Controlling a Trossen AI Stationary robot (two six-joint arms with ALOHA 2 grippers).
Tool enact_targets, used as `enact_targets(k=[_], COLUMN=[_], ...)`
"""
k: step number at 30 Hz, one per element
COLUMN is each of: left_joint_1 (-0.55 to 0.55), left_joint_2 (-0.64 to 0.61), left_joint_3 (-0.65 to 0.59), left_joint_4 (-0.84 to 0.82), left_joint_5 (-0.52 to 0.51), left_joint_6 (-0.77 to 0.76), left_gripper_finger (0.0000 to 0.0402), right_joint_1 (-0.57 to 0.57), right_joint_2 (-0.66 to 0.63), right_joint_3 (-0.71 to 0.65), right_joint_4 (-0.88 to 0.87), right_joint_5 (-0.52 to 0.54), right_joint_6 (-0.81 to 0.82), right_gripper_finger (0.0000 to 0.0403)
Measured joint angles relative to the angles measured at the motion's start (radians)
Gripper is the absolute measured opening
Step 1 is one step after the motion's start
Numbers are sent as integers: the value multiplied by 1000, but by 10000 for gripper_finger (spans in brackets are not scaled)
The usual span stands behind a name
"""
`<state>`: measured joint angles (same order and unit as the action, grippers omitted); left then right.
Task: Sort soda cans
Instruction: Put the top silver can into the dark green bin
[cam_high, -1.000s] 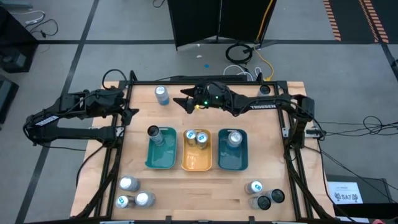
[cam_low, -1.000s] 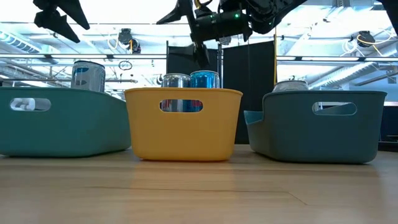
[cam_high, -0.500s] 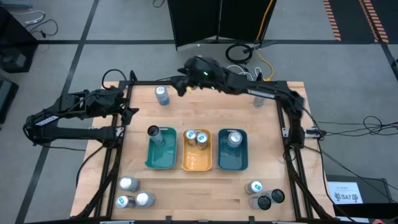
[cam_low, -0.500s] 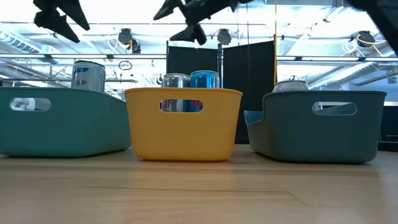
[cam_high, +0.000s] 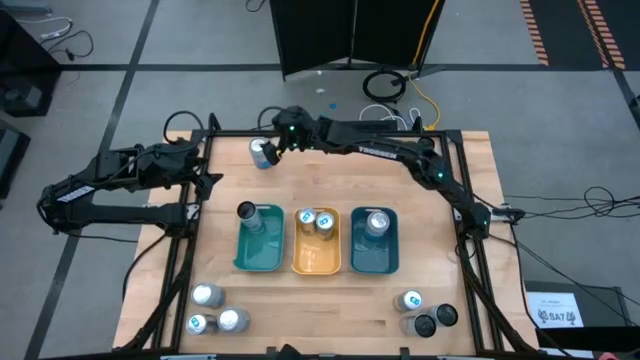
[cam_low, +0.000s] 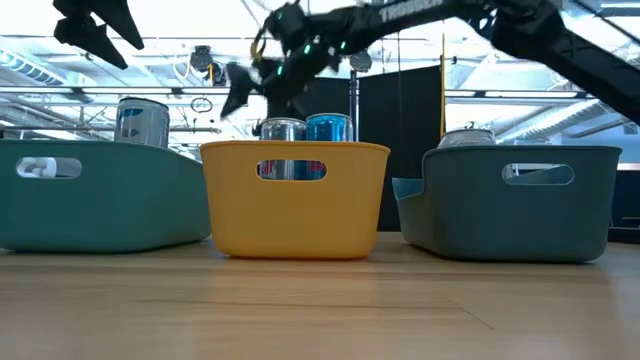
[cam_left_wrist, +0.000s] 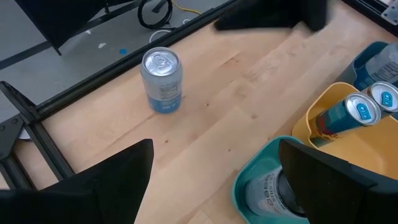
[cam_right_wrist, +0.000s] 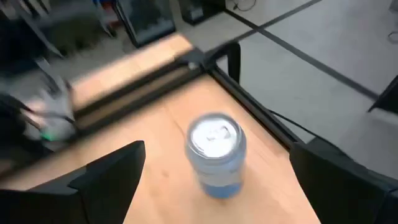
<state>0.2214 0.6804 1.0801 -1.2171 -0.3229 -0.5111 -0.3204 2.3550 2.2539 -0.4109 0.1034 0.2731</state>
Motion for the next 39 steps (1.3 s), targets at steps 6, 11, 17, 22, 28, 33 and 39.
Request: enact_targets(k=[6, 11, 17, 22, 28, 33, 39], left_joint_1=[0, 0, 0, 0, 0, 0, 0], left_joint_2=[0, 0, 0, 0, 0, 0, 0], left_joint_3=[0, 0, 0, 0, 0, 0, 0], left_joint_4=[0, -1, -3, -3, -3, -3, -4], left_joint_5=[8, 36, 38, 38, 38, 38, 44], left_joint_6=[-1, -7, -7, -6, -3, -4, -4], left_gripper_finger=[354, 354, 354, 354, 354, 354, 354], right_joint_1=[25, 18, 18, 8, -1, -13, -16], right_joint_2=[119, 181, 188, 208, 243, 276, 319], right_joint_3=[-1, -1, 0, 0, -1, 0, 0], right_joint_4=[134, 157, 225, 285, 362, 446, 503], right_joint_5=[9, 112, 162, 107, 100, 106, 106], right_joint_6=[-141, -94, -98, -152, -135, -133, -124], right_gripper_finger=[391, 391, 391, 391, 391, 391, 391])
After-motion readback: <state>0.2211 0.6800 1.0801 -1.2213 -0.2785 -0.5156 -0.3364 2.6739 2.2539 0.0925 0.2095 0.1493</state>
